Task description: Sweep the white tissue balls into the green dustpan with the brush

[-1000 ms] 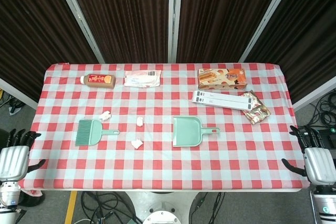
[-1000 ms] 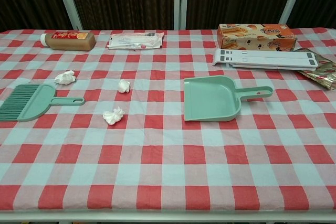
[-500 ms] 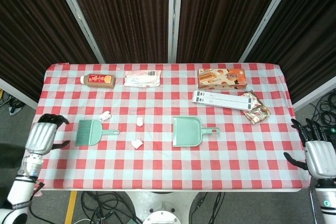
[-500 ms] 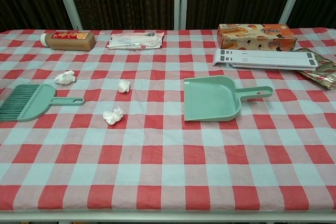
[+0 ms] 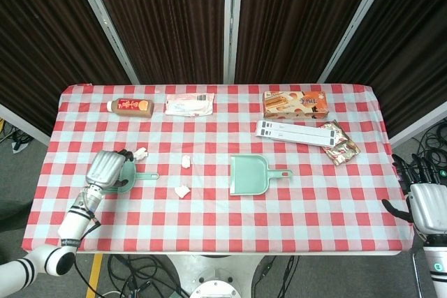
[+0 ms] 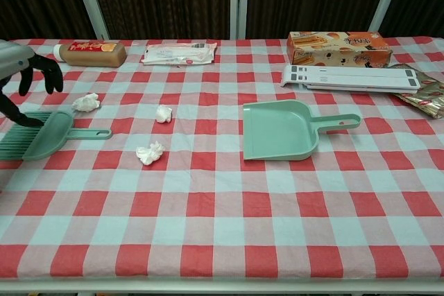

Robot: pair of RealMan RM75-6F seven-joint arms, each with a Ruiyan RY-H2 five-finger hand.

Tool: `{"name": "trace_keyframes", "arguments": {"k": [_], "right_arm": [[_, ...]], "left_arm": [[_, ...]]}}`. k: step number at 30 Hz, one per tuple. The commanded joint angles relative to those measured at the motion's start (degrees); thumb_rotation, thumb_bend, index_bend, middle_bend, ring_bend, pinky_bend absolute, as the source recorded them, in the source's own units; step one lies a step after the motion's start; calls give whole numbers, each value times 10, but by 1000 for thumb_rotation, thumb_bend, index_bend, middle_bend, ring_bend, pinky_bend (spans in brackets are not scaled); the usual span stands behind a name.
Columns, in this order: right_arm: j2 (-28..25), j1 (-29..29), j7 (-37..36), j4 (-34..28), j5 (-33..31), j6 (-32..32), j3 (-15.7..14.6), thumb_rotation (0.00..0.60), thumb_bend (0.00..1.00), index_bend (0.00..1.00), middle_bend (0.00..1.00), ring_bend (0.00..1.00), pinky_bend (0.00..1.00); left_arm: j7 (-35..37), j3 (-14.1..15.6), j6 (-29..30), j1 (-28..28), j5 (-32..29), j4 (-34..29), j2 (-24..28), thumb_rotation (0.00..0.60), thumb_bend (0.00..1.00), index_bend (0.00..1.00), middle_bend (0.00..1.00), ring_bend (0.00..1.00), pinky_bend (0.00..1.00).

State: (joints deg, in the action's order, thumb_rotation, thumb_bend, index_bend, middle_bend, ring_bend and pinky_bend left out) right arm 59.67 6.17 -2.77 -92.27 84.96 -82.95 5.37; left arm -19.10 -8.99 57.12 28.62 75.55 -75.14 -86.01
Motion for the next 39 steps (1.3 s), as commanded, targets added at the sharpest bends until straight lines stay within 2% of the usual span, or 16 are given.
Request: {"name": "trace_keyframes", "arguments": {"k": [1, 7, 16, 33, 39], "right_arm": [[2, 0, -4, 4, -1, 2, -1, 600, 73, 93, 224, 12, 14], [3, -2, -11, 13, -5, 3, -3, 600, 73, 93, 224, 12, 14], [9, -3, -25, 27, -9, 9, -6, 600, 73, 93, 224, 12, 14], [2, -6, -29, 37, -22, -1, 6, 600, 73, 93, 224, 12, 14], [1, -7, -30, 36, -23, 0, 5, 600, 72, 93, 224, 12, 14]], "left_arm": [[-41, 2, -29, 20, -38, 14, -28, 600, 123, 431, 480, 668, 857], [-102, 0, -43, 37, -95, 22, -60, 600, 124, 430, 486, 721, 901], [-131, -2, -62, 63, -136, 38, -78, 600, 156, 430, 486, 723, 902], [-224, 15, -95, 111, -249, -7, -52, 600, 267, 446, 488, 723, 902], [-254, 24, -91, 129, -289, -29, -44, 600, 271, 445, 488, 723, 902]]}}
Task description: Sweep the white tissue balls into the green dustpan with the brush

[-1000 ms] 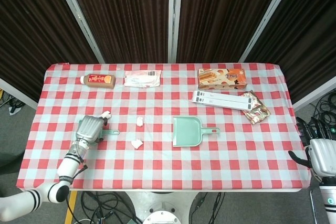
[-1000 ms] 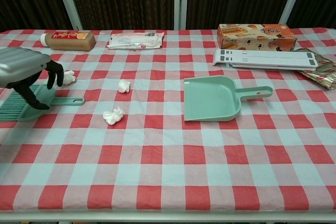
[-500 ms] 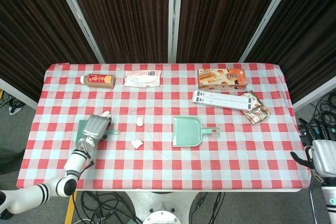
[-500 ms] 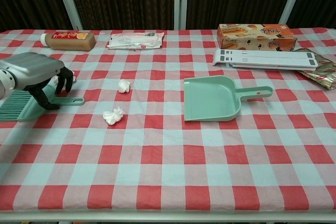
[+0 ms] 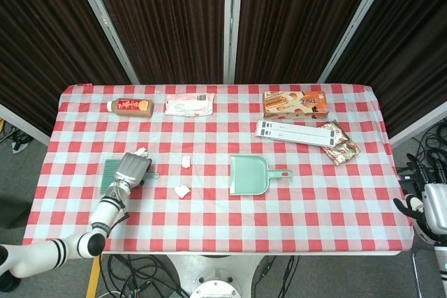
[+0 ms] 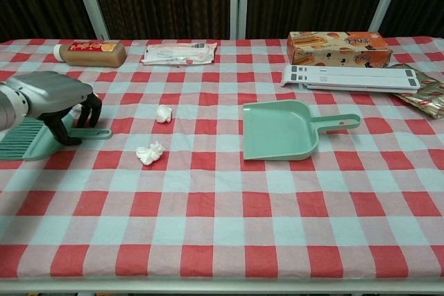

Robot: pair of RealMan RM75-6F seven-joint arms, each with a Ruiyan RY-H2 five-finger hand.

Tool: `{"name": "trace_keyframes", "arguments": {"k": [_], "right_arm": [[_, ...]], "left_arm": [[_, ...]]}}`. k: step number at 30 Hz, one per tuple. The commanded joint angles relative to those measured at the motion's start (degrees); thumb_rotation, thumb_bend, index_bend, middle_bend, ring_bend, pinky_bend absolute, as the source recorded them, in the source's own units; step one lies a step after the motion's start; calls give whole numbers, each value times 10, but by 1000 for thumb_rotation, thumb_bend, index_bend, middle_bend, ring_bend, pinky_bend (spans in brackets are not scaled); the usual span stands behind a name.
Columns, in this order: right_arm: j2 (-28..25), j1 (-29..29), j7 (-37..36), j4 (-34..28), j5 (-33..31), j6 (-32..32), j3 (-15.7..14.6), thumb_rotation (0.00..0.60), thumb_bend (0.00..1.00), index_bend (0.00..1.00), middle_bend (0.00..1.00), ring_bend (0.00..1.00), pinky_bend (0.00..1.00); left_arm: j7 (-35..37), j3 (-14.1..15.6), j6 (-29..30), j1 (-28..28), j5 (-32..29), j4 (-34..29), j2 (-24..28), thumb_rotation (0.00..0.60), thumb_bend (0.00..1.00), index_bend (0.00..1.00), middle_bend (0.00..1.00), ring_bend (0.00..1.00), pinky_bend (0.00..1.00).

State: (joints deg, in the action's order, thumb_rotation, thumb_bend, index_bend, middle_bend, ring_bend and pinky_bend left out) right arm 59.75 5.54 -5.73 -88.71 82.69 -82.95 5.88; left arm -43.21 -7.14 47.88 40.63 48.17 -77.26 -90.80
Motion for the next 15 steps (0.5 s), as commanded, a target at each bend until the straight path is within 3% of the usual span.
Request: {"name": "trace_keyframes", "arguments": {"k": [1, 15], "right_arm": [[0, -1, -1, 0, -1, 0, -1, 600, 72, 93, 224, 12, 14], [3, -7, -7, 4, -3, 0, -4, 600, 72, 94, 225, 12, 14]], "left_arm": [[-19, 8, 2, 13, -23, -9, 4, 600, 271, 445, 488, 723, 902], [-40, 32, 21, 38, -58, 0, -8, 600, 288, 478, 514, 724, 902]]}}
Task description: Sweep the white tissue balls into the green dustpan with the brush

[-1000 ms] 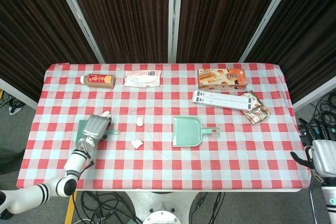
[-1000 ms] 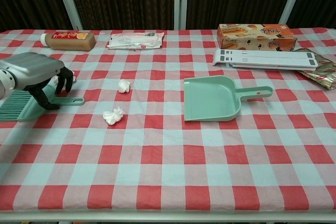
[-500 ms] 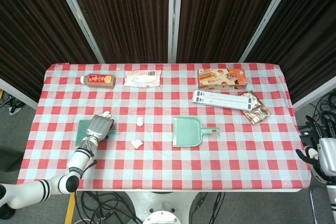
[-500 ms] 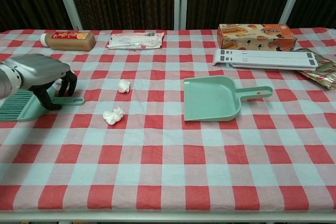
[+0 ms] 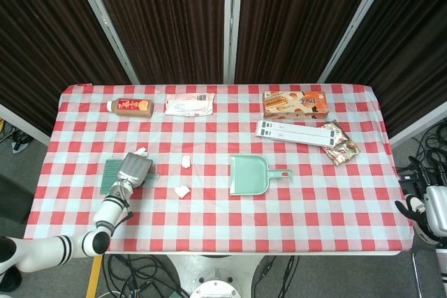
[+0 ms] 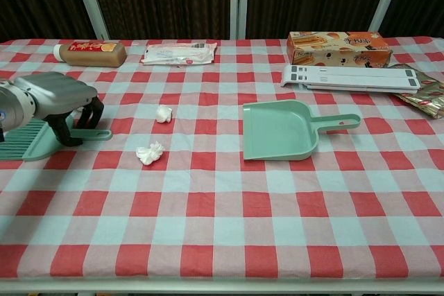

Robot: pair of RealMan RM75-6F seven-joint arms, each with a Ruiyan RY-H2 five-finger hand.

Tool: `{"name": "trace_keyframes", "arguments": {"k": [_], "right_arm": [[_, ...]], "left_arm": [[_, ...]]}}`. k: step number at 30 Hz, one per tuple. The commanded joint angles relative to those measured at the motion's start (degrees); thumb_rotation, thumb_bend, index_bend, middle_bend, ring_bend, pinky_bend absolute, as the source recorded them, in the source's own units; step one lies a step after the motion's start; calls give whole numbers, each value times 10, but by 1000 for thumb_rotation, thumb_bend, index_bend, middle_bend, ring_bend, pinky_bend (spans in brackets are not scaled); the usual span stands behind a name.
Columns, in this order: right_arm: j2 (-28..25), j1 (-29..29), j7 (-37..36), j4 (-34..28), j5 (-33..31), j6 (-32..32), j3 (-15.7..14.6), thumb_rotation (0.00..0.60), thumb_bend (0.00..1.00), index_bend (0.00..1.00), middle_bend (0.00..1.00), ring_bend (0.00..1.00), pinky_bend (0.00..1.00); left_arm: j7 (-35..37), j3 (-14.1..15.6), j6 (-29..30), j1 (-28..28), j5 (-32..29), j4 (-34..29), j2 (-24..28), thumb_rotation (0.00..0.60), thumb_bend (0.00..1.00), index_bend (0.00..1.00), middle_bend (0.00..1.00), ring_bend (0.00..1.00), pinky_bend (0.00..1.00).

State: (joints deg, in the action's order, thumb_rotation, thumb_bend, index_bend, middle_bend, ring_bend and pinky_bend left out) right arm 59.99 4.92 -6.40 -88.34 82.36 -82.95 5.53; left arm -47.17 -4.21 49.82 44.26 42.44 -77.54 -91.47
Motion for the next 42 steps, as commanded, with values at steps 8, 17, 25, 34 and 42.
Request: {"name": "trace_keyframes", "arguments": {"k": [8, 17, 25, 34, 42], "right_arm": [[-1, 2, 3, -2, -1, 6, -1, 600, 72, 93, 225, 12, 14], [-2, 33, 60, -29, 7, 47, -1, 600, 120, 114, 238, 30, 62], [15, 122, 157, -65, -19, 182, 8, 600, 129, 152, 252, 43, 78], [115, 235, 286, -37, -90, 288, 41, 600, 86, 196, 330, 72, 92], [215, 290, 368, 31, -139, 309, 42, 600, 86, 318, 407, 116, 126]], "left_arm": [[14, 15, 10, 2, 15, 9, -4, 600, 350, 513, 539, 730, 902], [190, 17, 43, -37, 177, -10, 38, 600, 388, 517, 548, 727, 902], [420, 30, 128, -83, 344, 32, 61, 600, 395, 518, 548, 723, 902], [519, 29, 170, -99, 405, 59, 76, 600, 394, 528, 550, 723, 902], [533, 28, 176, -108, 418, 71, 73, 600, 394, 530, 550, 723, 902]]}}
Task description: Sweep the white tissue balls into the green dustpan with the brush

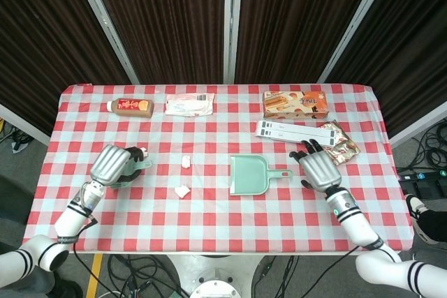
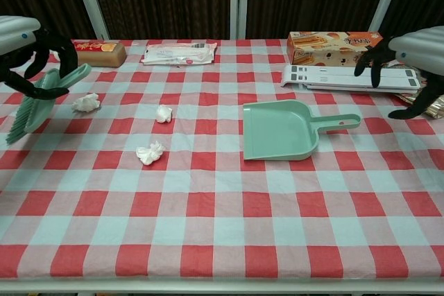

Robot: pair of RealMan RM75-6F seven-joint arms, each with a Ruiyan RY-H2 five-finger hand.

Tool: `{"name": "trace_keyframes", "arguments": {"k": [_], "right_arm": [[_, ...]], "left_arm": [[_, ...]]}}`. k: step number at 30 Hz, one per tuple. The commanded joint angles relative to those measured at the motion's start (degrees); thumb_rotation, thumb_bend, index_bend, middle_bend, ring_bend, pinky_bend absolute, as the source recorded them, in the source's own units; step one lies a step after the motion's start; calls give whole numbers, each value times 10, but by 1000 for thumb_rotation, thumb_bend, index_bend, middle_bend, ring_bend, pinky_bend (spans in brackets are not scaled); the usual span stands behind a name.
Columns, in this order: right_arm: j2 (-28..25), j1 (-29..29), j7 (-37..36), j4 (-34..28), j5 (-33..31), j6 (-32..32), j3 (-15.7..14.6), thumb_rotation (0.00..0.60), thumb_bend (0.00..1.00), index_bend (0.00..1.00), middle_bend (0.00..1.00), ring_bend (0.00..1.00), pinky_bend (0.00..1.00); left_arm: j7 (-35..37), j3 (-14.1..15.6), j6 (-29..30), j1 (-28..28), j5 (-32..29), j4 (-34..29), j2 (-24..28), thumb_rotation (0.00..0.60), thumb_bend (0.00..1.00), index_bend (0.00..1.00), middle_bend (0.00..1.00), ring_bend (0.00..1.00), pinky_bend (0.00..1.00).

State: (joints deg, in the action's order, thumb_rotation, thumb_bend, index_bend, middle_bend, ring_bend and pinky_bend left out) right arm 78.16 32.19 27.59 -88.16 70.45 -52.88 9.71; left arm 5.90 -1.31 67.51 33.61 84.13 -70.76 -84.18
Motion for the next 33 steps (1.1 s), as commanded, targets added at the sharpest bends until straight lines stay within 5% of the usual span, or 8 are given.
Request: {"name": "trace_keyframes", "arguments": {"k": [1, 18, 33], "right_arm": [[44, 21, 35, 37, -25, 9, -2, 600, 86, 333, 412, 116, 128], [111, 58, 61, 98, -60, 22, -19, 600, 141, 389, 440, 140, 145], [114, 74, 57, 91, -90, 25, -20, 600, 225, 423, 468, 171, 160]], "left_arm": [[4, -2, -1, -2, 1, 4, 0, 600, 394, 530, 551, 723, 901], [6, -10, -11, -4, 9, 9, 0, 600, 394, 530, 550, 723, 902], [5, -11, -17, -7, 13, 8, 0, 600, 394, 530, 551, 723, 901]]}}
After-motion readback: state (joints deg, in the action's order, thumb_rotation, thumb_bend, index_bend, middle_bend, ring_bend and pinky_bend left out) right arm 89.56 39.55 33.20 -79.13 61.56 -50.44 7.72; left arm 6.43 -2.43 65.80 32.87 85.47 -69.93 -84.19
